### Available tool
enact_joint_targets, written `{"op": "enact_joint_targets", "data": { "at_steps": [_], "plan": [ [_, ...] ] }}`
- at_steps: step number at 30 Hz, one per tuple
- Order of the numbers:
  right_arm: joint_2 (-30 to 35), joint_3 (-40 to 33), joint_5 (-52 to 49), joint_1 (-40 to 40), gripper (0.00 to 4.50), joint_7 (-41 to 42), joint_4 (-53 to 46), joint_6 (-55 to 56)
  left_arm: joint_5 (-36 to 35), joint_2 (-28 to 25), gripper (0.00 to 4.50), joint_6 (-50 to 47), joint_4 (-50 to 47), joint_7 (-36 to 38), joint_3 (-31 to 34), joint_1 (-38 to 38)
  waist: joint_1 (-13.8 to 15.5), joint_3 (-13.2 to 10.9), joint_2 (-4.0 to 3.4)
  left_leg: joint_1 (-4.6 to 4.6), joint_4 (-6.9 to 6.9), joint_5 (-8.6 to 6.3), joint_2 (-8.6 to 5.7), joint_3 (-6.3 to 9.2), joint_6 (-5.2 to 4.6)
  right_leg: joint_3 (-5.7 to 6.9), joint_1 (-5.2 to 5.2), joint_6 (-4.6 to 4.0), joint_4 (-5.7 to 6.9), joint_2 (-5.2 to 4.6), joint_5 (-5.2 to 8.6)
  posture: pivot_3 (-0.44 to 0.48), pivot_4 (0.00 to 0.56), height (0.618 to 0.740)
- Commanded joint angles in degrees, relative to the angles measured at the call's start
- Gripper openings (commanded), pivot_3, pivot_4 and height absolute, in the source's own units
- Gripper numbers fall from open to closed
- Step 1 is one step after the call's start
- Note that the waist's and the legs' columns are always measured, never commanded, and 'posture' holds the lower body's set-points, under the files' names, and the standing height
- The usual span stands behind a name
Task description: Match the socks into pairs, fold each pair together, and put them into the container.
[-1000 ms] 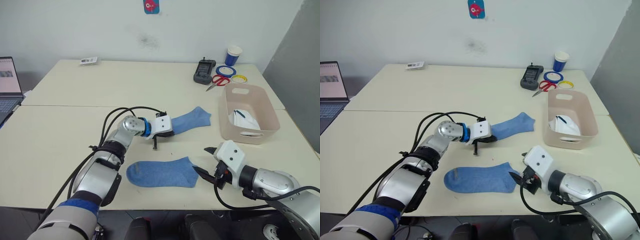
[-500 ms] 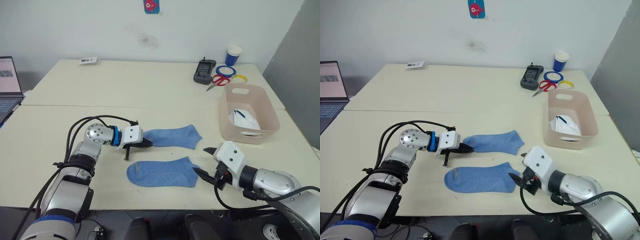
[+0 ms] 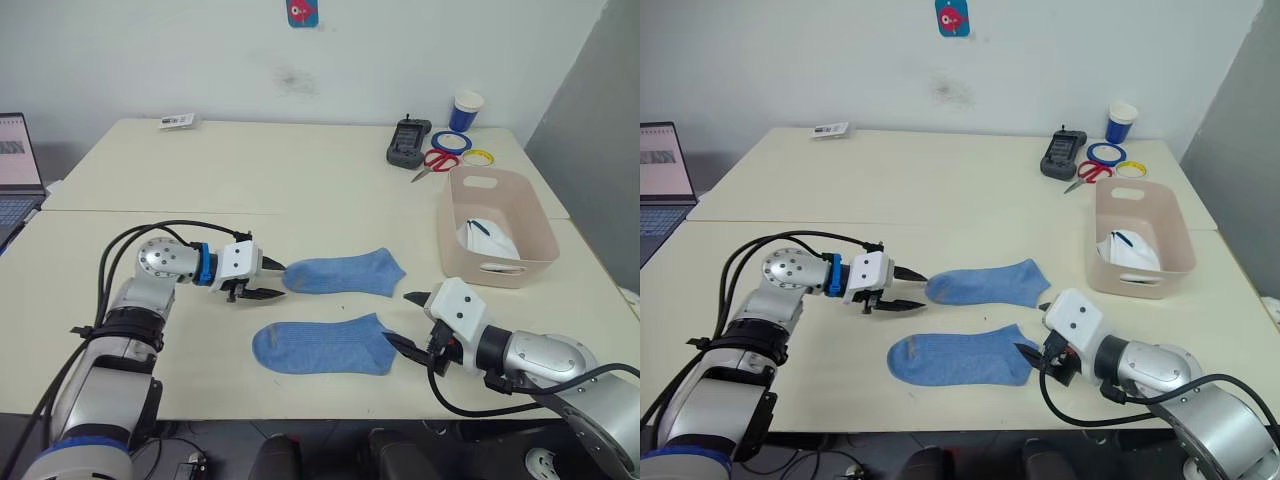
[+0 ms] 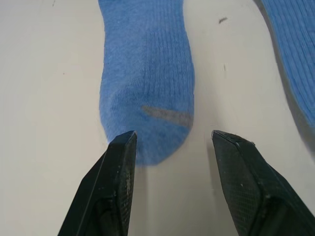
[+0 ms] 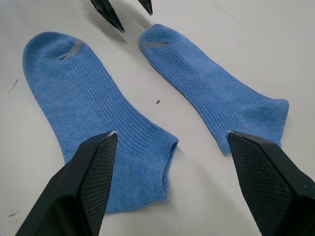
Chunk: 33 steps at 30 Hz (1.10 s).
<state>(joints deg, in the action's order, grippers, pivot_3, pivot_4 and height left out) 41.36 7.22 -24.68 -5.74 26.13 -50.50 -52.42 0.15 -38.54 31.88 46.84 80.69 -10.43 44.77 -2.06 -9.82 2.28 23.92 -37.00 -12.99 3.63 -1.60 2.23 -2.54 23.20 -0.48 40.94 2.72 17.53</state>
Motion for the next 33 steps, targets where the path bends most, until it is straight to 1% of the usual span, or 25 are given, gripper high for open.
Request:
{"op": "enact_joint_targets", "data": {
  "at_steps": [1, 4, 6, 7, 9, 15, 20, 22, 24, 28, 29, 30, 31, 33],
  "plan": [
    [0.4, 0.2, 1.8, -1.0, 3.83, 0.3, 0.1, 2.1, 1.7, 0.7, 2.53, 5.1, 0.7, 0.4, -1.8, 1.4, 0.2, 0.0, 0.00, 0.00, 0.00, 0.00, -0.01, -0.02, 0.00, -0.02, 0.00, 0.00, -0.02, -0.01, 0.00, 0.000, 0.150, 0.732],
    [1.3, 0.5, 3.3, -1.8, 3.83, 0.7, 1.2, 2.9, 3.7, 1.5, 2.53, 8.9, 2.5, -1.5, -3.0, 1.9, 0.2, 0.0, 0.00, 0.01, 0.00, 0.00, -0.02, -0.04, 0.00, -0.03, 0.00, 0.00, -0.05, -0.01, 0.00, 0.000, 0.150, 0.732],
    [2.0, 1.1, 4.6, -2.8, 3.83, 1.1, 2.4, 3.5, 5.7, 2.0, 2.53, 9.7, 4.2, -3.7, -3.8, 2.7, 0.1, 0.0, 0.00, 0.01, 0.00, 0.00, 0.00, -0.03, 0.00, -0.03, 0.00, 0.00, -0.05, -0.01, 0.00, 0.000, 0.150, 0.732],
    [3.5, 2.4, 6.8, -4.1, 3.83, 1.7, 4.5, 4.4, 7.5, 2.6, 2.35, 9.7, 5.5, -5.6, -4.5, 3.5, 0.2, 0.0, 0.00, 0.00, 0.00, 0.00, 0.02, -0.02, 0.00, -0.02, 0.00, 0.00, -0.03, -0.01, 0.00, 0.000, 0.150, 0.732],
    [4.9, 4.2, 9.4, -6.8, 3.83, 3.0, 9.0, 5.8, 9.6, 3.9, 1.95, 9.0, 7.8, -8.2, -5.4, 4.7, 0.2, 0.0, 0.00, -0.03, 0.00, 0.00, -0.02, -0.01, -0.01, 0.01, 0.00, 0.00, 0.00, 0.00, 0.00, 0.000, 0.150, 0.732],
    [6.4, 9.7, 16.3, -13.0, 3.83, 8.1, 20.1, 13.3, 11.9, 4.9, 0.03, 9.5, 11.1, -10.9, -6.4, 6.3, 0.2, 0.0, -0.01, -0.02, 0.01, -0.01, -0.03, -0.05, -0.01, -0.03, 0.00, 0.00, -0.02, 0.00, 0.00, 0.000, 0.150, 0.732],
    [5.6, 15.1, 23.1, -18.7, 3.83, 13.2, 30.0, 23.1, 11.7, 5.1, 0.03, 10.1, 11.4, -11.0, -6.2, 6.3, 0.1, 0.0, -0.01, -0.05, -0.01, 0.00, -0.01, -0.06, -0.01, -0.03, 0.00, -0.01, 0.02, 0.01, 0.00, 0.000, 0.150, 0.732],
    [3.1, 16.6, 25.0, -21.8, 3.83, 14.1, 35.6, 26.8, 11.3, 5.3, 0.03, 10.2, 11.2, -11.1, -6.0, 6.2, 0.1, 0.0, 0.00, -0.04, 0.00, 0.00, -0.01, -0.06, -0.01, -0.02, 0.01, -0.01, 0.02, 0.01, -0.01, 0.000, 0.150, 0.732],
    [2.0, 18.2, 27.3, -23.8, 3.83, 16.0, 39.6, 29.7, 11.1, 5.5, 0.03, 10.3, 11.1, -11.4, -5.8, 6.0, 0.2, 0.0, -0.02, -0.05, -0.01, 0.00, -0.02, -0.08, -0.01, -0.04, 0.01, -0.02, 0.03, 0.01, -0.01, 0.000, 0.150, 0.732],
    [-1.1, 17.7, 27.0, -25.9, 3.83, 19.1, 45.5, 31.2, 10.7, 5.7, 0.03, 10.2, 10.7, -11.6, -5.7, 5.8, 0.3, 0.0, -0.02, -0.03, -0.01, 0.00, -0.01, -0.07, -0.01, -0.01, 0.01, -0.03, 0.03, 0.01, -0.02, 0.000, 0.150, 0.732],
    [-2.0, 17.3, 26.6, -26.1, 3.43, 19.7, 47.0, 31.6, 10.7, 5.7, 0.00, 10.2, 10.7, -11.6, -5.7, 5.8, 0.3, 0.0, -0.01, -0.02, -0.01, 0.00, -0.01, -0.07, -0.01, -0.01, 0.01, -0.04, 0.03, 0.00, -0.02, 0.000, 0.150, 0.732],
    [-2.6, 17.1, 26.6, -26.5, 3.24, 20.4, 48.6, 31.4, 10.7, 5.7, 0.00, 10.3, 10.7, -11.7, -5.7, 5.7, 0.3, 0.0, -0.02, -0.03, -0.02, 0.00, -0.01, -0.07, -0.01, -0.01, 0.01, -0.04, 0.03, 0.00, -0.02, 0.000, 0.150, 0.732],
    [-2.9, 17.1, 26.9, -26.8, 2.95, 21.1, 50.1, 31.5, 10.7, 5.6, 0.00, 10.4, 10.7, -11.6, -5.7, 5.6, 0.3, 0.0, -0.02, -0.03, -0.02, 0.00, -0.01, -0.07, -0.01, -0.02, 0.01, -0.06, 0.03, 0.00, -0.03, 0.000, 0.150, 0.732],
    [-3.1, 16.8, 27.4, -27.2, 2.25, 22.2, 52.1, 31.5, 10.6, 5.4, 0.00, 10.4, 10.8, -11.6, -5.6, 5.5, 0.3, 0.0, -0.02, -0.04, -0.03, 0.00, -0.01, -0.07, -0.01, -0.02, 0.00, -0.08, 0.04, -0.01, -0.05, 0.000, 0.150, 0.732]
  ]
}}
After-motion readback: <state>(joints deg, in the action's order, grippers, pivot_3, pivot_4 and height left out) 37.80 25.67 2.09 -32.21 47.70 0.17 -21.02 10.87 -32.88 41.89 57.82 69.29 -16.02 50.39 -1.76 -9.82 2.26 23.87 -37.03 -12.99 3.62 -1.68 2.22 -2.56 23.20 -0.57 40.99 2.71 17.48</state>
